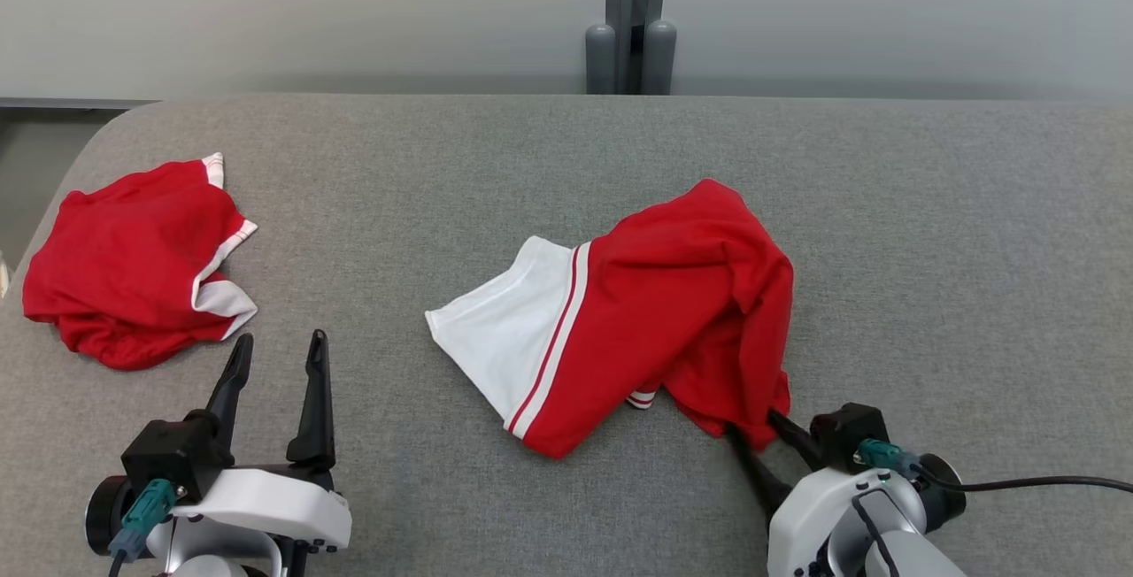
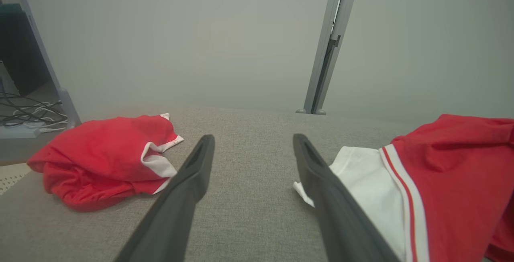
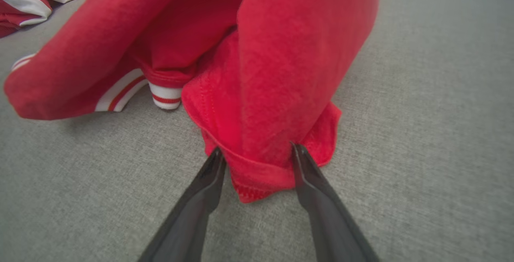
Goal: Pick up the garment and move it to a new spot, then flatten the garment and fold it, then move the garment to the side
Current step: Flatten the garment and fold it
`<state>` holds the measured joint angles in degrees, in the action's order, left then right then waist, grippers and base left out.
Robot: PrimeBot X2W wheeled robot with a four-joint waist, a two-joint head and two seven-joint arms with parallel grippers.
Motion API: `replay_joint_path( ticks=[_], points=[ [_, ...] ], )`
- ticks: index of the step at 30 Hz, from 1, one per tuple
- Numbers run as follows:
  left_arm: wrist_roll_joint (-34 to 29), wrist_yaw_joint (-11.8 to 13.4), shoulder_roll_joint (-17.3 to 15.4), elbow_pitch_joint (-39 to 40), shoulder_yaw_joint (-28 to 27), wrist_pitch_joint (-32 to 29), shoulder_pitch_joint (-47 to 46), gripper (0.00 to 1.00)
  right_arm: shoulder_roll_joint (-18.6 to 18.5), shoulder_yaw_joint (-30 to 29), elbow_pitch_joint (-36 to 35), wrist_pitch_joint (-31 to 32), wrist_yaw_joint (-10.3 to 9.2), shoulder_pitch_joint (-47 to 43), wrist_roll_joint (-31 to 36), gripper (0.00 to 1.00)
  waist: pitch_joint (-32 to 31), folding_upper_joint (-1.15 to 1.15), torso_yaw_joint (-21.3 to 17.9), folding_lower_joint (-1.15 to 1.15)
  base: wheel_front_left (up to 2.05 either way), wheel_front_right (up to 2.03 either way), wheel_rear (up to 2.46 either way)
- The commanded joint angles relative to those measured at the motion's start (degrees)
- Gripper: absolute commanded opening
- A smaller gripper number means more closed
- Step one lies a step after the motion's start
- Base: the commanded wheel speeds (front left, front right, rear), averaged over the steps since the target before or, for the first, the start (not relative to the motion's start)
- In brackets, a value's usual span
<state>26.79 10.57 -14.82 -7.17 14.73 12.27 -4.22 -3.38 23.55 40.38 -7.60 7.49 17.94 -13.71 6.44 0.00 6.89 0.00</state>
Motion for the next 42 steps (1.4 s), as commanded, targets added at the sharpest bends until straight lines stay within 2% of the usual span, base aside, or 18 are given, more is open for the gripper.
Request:
replay_joint_path(
  ticks=[1, 5, 9, 15, 16, 22, 26, 31, 39, 40, 41, 42],
  points=[
    [0.17, -0.28, 0.08, -0.32, -0.03, 0.44, -1.38, 1.0, -0.17, -0.2, 1.4, -1.02, 0.02, 1.02, -0.58, 0.0, 0.19, 0.0, -0.01, 0.0, 0.0, 0.0, 0.0],
    [0.32, -0.34, 0.14, -0.89, 0.09, 0.75, -1.31, 1.0, -0.76, -1.25, 2.02, -3.97, 0.02, 2.6, -0.9, 0.0, 0.23, 0.0, -0.76, 0.0, 0.0, 0.0, 0.0],
    [0.42, -0.36, 0.04, -1.17, -0.03, 0.97, -1.85, 1.0, -3.28, -2.58, -1.46, -5.88, 0.02, 4.4, 0.88, 0.0, 0.2, 0.0, -2.11, 0.0, 0.0, 0.0, 0.0],
    [0.55, -0.35, -0.07, -1.29, -0.29, 1.36, -2.2, 1.0, -9.75, -5.7, -12.6, -5.82, 0.01, 6.96, 5.28, 0.0, 0.31, 0.0, -3.77, 0.0, 0.0, 0.0, 0.0],
    [0.55, -0.35, -0.07, -1.29, -0.29, 1.36, -2.2, 1.0, -9.75, -5.7, -12.6, -5.82, 0.01, 6.96, 5.28, 0.0, 0.31, 0.0, -3.77, 0.0, 0.0, 0.0, 0.0],
    [0.86, -0.49, -0.05, -1.33, -0.48, 1.6, -2.53, 1.0, -16.2, -8.08, -26.25, -1.4, 0.01, 9.92, 8.55, 0.0, 0.9, 0.0, -4.71, 0.0, 0.0, 0.0, 0.0],
    [0.86, -0.8, -0.02, -1.7, -0.25, 1.74, -2.89, 1.0, -18.63, -9.21, -31.24, 0.76, 0.01, 10.34, 8.76, 0.0, 1.23, 0.0, -4.73, 0.0, 0.0, 0.0, 0.0],
    [0.96, -1.26, 0.23, -2.26, 0.18, 1.87, -3.61, 1.0, -19.1, -9.9, -29.55, 1.88, 0.01, 5.03, 7.7, 0.0, 1.53, 0.0, -4.05, 0.0, 0.0, 0.0, 0.0],
    [1.02, -2.12, 0.52, -3.56, 1.29, 2.01, -3.74, 1.0, -14.27, -11.59, -17.5, -0.5, 0.01, -6.05, 4.56, 0.0, 1.36, 0.0, -3.53, 0.0, 0.0, 0.0, 0.0],
    [0.99, -2.17, 0.47, -3.66, 1.4, 2.0, -3.66, 1.0, -13.54, -11.8, -16.12, -0.86, 0.01, -7.07, 4.31, 0.08, 1.19, 0.0, -3.64, 0.0, 0.0, 0.0, 0.0],
    [1.0, -2.17, 0.41, -3.68, 1.45, 1.98, -3.6, 1.0, -12.8, -12.05, -14.99, -1.27, 0.01, -7.87, 3.97, 0.3, 1.12, 0.0, -3.74, 0.0, 0.0, 0.0, 0.0],
    [0.97, -2.18, 0.32, -3.77, 1.51, 1.94, -3.56, 1.0, -11.91, -12.63, -13.86, -1.56, 0.01, -8.48, 3.56, 0.38, 1.06, 0.0, -3.91, 0.0, 0.0, 0.0, 0.0]
  ],
)
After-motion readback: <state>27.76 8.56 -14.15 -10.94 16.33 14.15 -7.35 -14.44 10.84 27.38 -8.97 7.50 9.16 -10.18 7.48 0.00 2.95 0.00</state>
